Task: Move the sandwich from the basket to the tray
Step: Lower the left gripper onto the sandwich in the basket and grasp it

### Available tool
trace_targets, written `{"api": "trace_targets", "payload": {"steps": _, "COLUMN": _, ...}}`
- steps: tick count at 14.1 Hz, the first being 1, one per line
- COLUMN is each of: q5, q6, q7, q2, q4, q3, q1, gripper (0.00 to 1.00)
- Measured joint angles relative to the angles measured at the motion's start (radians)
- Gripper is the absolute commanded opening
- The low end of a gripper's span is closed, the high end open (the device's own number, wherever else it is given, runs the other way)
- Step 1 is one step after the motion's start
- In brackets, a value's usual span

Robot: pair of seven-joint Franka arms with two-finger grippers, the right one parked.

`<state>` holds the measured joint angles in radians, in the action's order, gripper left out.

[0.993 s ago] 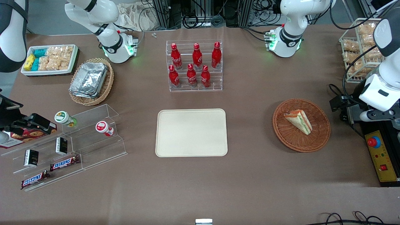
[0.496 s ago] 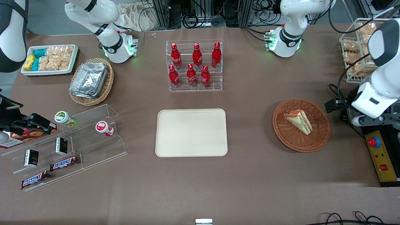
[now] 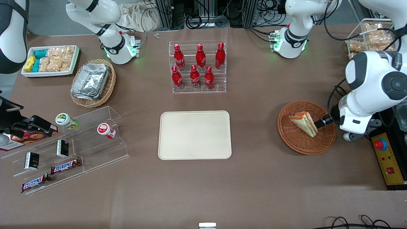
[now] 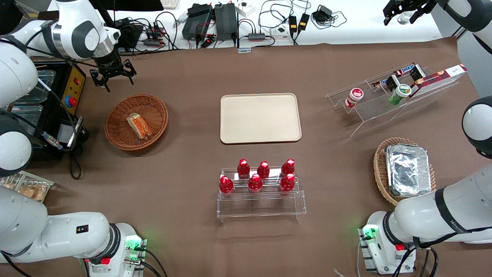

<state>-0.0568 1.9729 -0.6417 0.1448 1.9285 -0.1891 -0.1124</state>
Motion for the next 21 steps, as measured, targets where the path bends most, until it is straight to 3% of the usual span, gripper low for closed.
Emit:
{"api": "trace_targets", "payload": {"steps": 8, "q5": 0.0, "q6": 0.168, "q7": -0.194, "q2": 0.019, "q4": 0.184, "q3": -0.001, "q1": 0.001, "gripper": 0.98}}
{"api": "trace_targets", "payload": {"steps": 21, "q5": 0.001, "q6": 0.31, "q7": -0.208, "q2": 0.074, "q4": 0.296, "q3": 0.008, "q1": -0.007, "gripper": 0.98}}
